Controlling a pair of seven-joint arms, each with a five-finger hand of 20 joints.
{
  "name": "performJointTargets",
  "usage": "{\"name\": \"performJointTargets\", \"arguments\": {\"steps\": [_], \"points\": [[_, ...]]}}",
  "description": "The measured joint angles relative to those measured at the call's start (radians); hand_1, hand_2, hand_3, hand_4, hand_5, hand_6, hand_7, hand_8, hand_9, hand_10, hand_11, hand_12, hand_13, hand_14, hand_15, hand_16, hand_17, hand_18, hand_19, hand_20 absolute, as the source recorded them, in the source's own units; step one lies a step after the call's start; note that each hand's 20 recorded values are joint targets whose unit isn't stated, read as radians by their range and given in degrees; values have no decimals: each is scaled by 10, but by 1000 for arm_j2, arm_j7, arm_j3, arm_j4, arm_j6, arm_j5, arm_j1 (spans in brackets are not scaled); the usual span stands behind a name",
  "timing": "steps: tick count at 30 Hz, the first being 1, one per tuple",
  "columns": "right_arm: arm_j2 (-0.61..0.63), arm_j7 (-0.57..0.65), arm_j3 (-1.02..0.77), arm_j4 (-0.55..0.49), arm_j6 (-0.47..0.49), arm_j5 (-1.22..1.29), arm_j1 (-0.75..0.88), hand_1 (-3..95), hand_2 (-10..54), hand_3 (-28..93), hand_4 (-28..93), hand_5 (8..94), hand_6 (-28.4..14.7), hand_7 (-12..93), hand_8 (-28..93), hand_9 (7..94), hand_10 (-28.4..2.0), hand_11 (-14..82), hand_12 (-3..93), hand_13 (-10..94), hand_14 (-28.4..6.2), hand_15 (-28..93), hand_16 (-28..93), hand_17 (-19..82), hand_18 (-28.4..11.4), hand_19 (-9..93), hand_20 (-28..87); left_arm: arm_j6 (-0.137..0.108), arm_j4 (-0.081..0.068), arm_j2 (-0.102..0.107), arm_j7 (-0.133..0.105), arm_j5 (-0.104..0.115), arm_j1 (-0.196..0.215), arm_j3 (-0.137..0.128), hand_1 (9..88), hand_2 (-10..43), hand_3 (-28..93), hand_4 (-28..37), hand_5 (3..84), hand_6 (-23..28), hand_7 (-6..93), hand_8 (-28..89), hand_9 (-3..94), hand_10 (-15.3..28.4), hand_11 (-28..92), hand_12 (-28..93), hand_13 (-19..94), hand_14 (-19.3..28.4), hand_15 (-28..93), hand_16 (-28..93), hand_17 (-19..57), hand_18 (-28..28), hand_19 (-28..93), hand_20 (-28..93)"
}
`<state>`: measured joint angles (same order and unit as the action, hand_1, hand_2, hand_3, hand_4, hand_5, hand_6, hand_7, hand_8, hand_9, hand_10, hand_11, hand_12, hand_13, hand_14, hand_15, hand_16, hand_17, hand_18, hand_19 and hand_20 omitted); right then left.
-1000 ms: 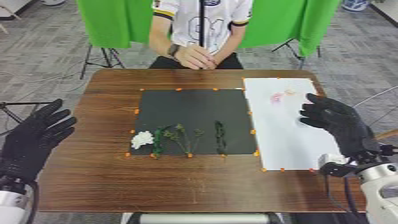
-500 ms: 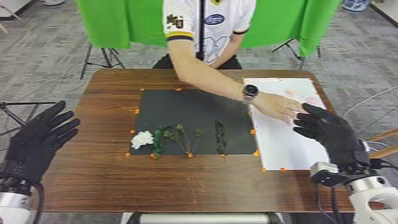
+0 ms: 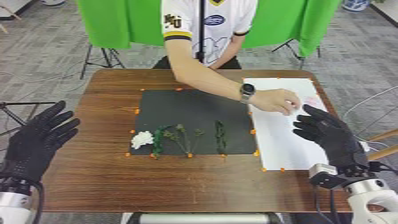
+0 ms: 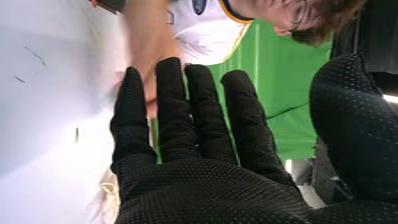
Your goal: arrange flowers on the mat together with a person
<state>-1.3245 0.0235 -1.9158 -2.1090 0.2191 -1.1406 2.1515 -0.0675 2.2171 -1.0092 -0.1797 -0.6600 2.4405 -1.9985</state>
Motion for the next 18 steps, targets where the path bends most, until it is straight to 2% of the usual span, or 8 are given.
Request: {"name": "performJointTargets", "arguments": {"steps": [18], "points": [[5,3,14,0,-1,-1,0,225,-18,851,-221,390,-41,174,-92,414,-136,136,247,347,-117,222,317,107,-199,452,302,2,-3,7,5,0,0,-7,240,-17,704,-262,331,41,148,-76,289,126,173,199,233,152,272,40,-80,228,445,123]]}}
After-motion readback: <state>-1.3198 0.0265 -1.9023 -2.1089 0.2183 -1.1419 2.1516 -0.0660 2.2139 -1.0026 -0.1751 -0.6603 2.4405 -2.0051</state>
